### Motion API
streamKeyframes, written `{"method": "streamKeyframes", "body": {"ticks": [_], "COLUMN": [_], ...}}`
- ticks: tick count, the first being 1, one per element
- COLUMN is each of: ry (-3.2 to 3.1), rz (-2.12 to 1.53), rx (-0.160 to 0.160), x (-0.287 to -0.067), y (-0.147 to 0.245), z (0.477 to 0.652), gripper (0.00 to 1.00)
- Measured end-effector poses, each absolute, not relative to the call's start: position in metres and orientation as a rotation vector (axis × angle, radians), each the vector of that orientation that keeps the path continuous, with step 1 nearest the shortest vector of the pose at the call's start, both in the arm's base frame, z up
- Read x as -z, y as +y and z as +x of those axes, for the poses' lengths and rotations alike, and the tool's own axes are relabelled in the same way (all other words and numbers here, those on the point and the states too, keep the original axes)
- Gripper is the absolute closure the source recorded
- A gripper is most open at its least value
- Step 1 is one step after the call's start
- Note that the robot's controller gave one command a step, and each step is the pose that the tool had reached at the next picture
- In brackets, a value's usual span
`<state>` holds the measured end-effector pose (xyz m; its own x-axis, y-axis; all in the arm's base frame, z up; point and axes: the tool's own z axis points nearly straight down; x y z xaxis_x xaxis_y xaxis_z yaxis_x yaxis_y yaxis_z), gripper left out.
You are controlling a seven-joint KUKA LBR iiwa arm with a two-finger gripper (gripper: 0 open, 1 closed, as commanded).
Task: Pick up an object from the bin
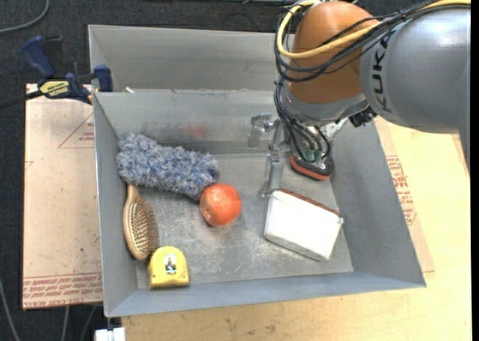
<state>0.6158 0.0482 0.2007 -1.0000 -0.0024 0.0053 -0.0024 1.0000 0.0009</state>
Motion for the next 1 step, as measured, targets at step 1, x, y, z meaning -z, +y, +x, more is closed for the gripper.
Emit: {"method": "streamKeyframes", "body": {"ticks": [1], "ry": [-3.143], "rz": [0.002], "rx": [0.002], "x": [-0.2056], "y": [0.048], "z": [0.6168], "gripper": [0.0]}}
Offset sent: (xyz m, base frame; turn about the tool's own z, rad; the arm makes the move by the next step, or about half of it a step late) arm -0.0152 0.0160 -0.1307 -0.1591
